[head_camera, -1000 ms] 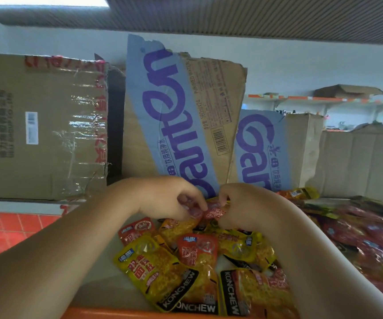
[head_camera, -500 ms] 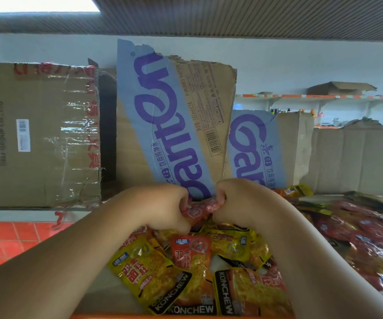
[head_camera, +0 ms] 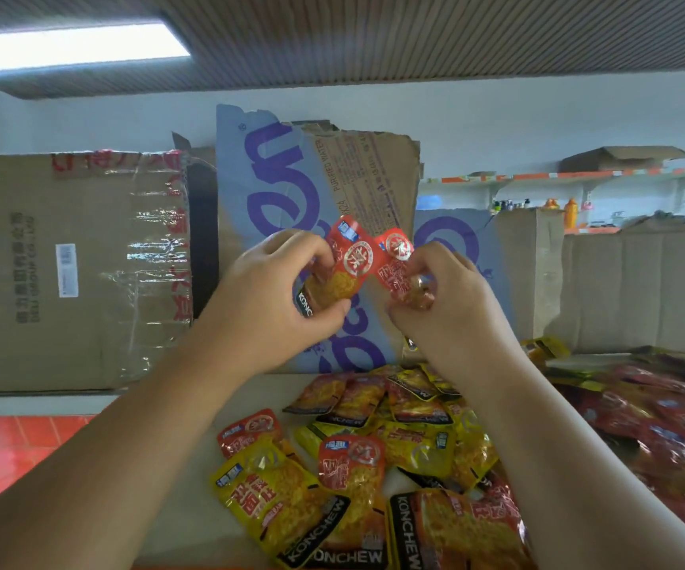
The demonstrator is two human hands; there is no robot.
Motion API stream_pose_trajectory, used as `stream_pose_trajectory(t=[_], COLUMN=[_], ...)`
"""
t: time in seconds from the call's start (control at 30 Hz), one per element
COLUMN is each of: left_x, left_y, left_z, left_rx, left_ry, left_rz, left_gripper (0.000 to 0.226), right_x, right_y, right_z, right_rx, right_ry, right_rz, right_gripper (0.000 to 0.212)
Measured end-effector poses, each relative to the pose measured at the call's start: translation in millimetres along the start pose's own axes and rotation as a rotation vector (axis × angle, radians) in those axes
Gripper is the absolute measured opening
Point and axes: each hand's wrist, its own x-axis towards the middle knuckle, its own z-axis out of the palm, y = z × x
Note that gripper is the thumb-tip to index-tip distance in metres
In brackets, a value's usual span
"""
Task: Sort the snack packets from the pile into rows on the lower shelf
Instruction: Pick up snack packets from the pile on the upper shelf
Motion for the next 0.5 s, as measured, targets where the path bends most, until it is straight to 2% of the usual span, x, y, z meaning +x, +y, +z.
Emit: stream_pose_trajectory(t=[0.2, 0.37, 0.5], left_x=[-18.8, -44.5, -75.1], left_y=[21.5, 30.2, 28.5], left_z=[-37.2, -94.5, -148.2], left_rx=[0.124, 0.213, 0.281], left_ry=[0.094, 0.165, 0.179], left_rz=[0.036, 0.002, -0.019], left_gripper=[0.037, 0.035, 0.035], right_x=[-6.1, -15.7, -24.5], right_y=[-18.4, -46.4, -90.9], right_z=[-4.4, -16.3, -10.3], right_rx=[0.093, 0.078, 0.192], right_ry=[0.092, 0.069, 0.051], right_rz=[-0.149, -0.282, -0.323], right_gripper=[0.031, 0.030, 0.033])
